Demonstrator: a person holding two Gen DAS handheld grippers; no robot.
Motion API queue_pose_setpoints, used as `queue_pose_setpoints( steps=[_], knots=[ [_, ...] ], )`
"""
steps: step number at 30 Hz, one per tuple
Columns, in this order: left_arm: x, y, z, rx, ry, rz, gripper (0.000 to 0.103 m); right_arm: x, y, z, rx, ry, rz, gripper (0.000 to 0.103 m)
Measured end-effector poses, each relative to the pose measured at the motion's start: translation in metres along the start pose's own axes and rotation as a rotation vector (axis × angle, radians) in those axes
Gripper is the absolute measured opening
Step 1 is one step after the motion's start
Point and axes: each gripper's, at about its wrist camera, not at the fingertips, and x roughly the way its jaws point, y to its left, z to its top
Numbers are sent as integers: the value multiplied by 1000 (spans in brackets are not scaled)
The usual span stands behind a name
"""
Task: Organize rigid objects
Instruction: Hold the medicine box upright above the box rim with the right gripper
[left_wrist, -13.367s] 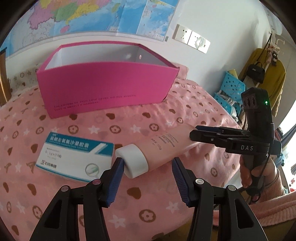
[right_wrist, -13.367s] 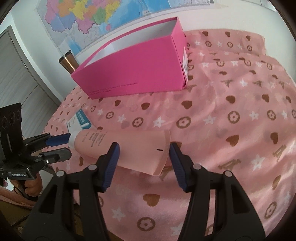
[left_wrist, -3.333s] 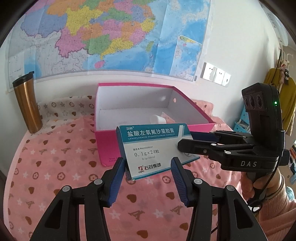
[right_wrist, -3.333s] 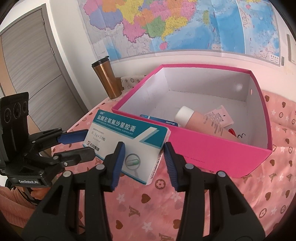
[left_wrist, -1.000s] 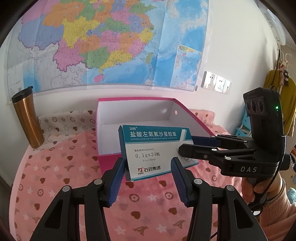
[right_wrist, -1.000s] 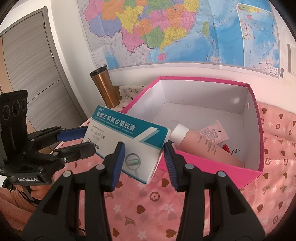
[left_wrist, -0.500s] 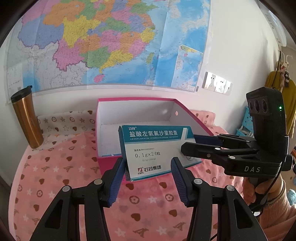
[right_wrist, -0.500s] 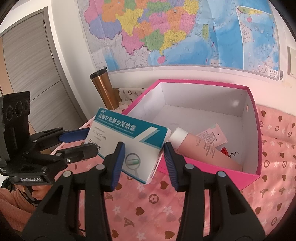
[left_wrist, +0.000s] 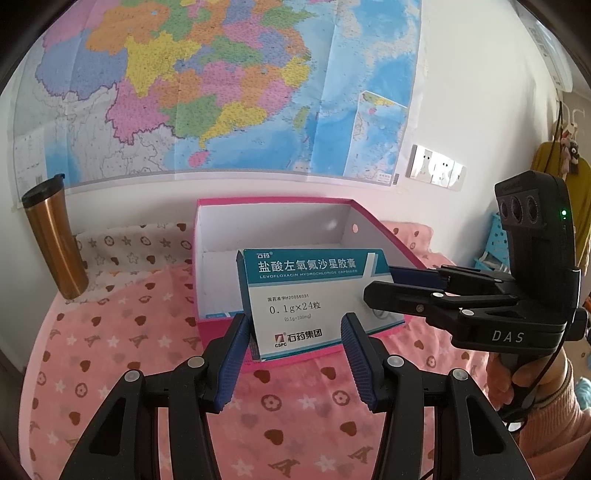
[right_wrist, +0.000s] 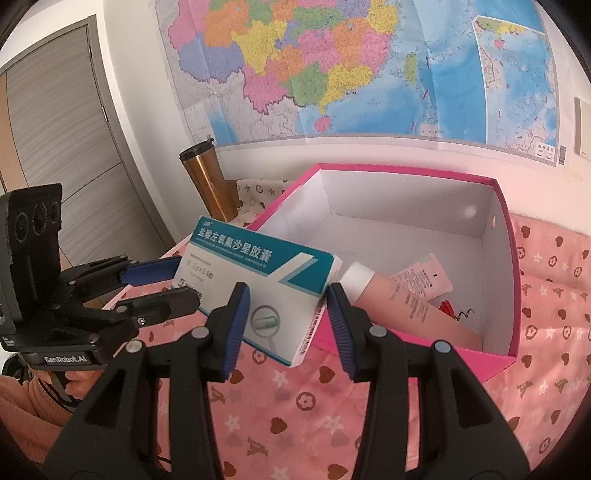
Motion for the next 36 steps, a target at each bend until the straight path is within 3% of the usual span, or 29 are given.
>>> queue_pose_setpoints(
  steps=[36],
  knots=[
    [7,9,7,-8,0,24,51,3,3,8,0,-12,7,46]
  ],
)
